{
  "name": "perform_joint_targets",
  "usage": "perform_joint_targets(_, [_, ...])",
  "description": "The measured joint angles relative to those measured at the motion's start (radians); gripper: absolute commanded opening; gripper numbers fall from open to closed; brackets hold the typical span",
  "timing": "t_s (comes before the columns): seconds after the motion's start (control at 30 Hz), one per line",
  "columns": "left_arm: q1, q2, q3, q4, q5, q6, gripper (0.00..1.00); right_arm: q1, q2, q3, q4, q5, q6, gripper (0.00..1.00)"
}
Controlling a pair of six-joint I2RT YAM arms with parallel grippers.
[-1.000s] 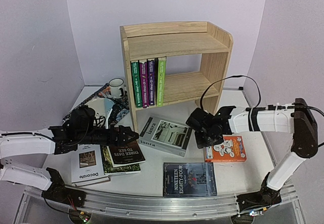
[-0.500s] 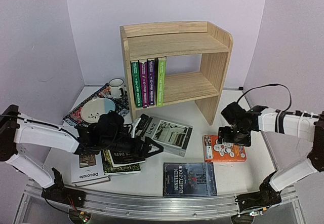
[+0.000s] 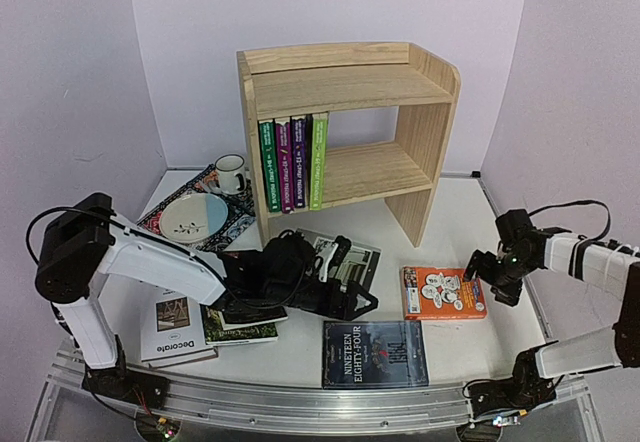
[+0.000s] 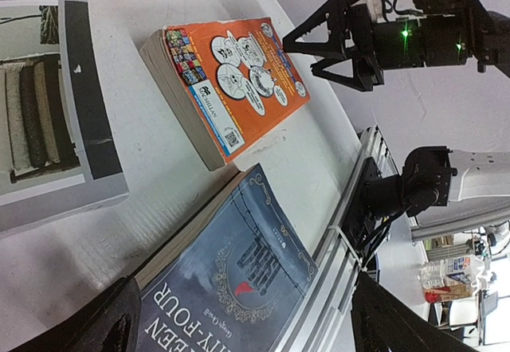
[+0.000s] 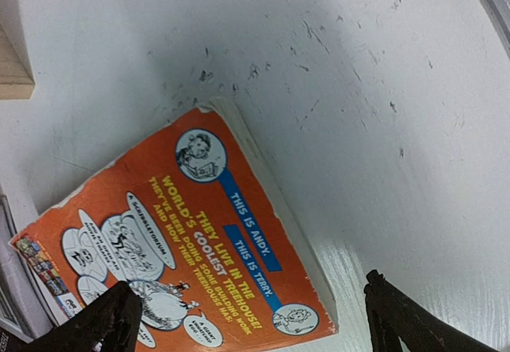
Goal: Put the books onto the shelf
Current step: Hold the book at the center of the board.
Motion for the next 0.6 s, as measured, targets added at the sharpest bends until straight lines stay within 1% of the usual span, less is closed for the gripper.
perform_joint_targets(0.17, [0.0,0.08,0.061,0.01,-0.022,-0.023,0.93,-0.008,0.081,-0.035,0.075,-0.055,0.01,0.98])
perform_joint_targets(0.27, [0.001,0.116,0.088,0.012,-0.034,-0.035,0.92,-0.01,0.115,-0.052,0.116,-0.107,0.016,0.94])
perform_joint_targets(0.4, [0.001,0.138,0.103,0.018,-0.049,-0.045,0.93,-0.013,0.12,-0.058,0.148,-0.172,0.008,0.9])
perform_joint_targets(0.47, [0.001,0.147,0.112,0.019,-0.057,-0.051,0.93,-0.014,0.121,-0.06,0.155,-0.205,0.0,0.87])
perform_joint_targets(0.6, [0.001,0.189,0.152,0.018,-0.073,-0.058,0.9,-0.014,0.134,-0.061,0.169,-0.259,-0.023,0.84])
